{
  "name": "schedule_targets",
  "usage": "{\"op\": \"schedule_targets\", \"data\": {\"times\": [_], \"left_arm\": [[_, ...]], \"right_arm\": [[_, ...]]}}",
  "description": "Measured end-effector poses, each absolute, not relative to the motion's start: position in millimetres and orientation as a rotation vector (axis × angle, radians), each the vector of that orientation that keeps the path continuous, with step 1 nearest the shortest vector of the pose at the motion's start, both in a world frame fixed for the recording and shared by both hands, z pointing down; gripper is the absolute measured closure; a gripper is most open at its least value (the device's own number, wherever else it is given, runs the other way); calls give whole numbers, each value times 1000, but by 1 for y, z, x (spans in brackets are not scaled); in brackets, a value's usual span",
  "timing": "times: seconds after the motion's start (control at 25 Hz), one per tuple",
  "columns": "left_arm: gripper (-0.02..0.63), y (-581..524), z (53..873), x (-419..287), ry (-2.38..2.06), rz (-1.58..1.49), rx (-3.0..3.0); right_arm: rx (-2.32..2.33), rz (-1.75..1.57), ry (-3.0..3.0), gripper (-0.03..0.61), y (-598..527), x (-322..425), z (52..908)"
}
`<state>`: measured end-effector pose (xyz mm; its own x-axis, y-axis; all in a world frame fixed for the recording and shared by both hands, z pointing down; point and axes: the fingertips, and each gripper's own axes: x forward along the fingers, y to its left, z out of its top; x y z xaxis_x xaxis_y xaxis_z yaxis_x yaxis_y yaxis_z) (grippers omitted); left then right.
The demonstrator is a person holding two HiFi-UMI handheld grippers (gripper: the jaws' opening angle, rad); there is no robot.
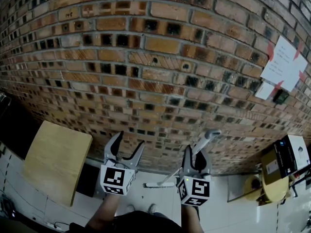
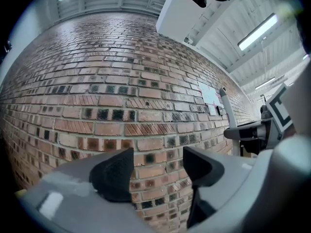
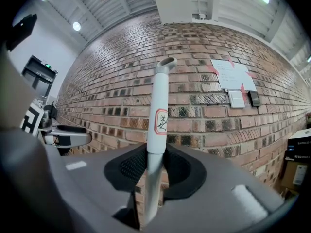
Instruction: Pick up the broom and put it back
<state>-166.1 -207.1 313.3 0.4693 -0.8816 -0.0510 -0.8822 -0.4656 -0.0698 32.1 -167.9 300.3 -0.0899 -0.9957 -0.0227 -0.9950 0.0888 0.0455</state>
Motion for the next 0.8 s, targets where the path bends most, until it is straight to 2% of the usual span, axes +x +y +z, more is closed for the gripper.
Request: {"op": "schedule_targets", "data": {"times": [0.24, 0.8], "left_arm": [[295, -209, 317, -130, 1476, 6, -2690], [295, -189, 335, 27, 983, -31, -2917]], "right_arm": [[2099, 27, -2275, 482, -163, 73, 316], [2273, 86, -2098, 485, -115, 190, 338]]}}
